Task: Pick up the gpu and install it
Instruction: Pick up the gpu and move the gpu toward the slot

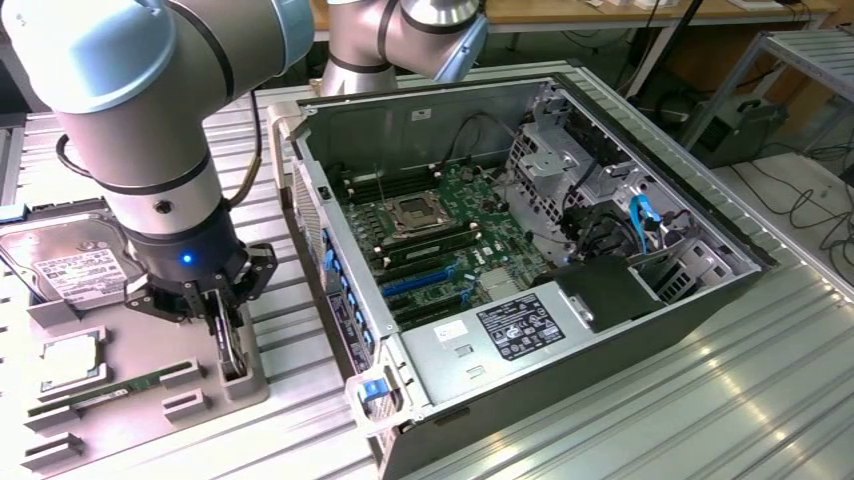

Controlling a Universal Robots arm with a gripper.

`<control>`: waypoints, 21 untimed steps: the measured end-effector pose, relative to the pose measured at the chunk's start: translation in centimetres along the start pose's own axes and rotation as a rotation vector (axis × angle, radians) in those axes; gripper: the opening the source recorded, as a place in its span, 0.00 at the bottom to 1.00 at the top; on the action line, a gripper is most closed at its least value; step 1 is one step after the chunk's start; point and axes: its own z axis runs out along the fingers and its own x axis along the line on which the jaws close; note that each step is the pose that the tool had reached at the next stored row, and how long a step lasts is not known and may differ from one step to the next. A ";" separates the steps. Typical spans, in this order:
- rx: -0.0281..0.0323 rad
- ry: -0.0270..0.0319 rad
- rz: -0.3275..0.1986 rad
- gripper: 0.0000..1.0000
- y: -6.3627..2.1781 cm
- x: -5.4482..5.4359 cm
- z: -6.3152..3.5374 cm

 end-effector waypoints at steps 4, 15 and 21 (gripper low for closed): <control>-0.0001 -0.0001 0.000 0.28 0.00 0.0 0.01; -0.0002 -0.0003 0.000 0.28 -0.02 0.0 -0.45; 0.0003 -0.0003 0.000 0.28 -0.03 -0.1 -0.97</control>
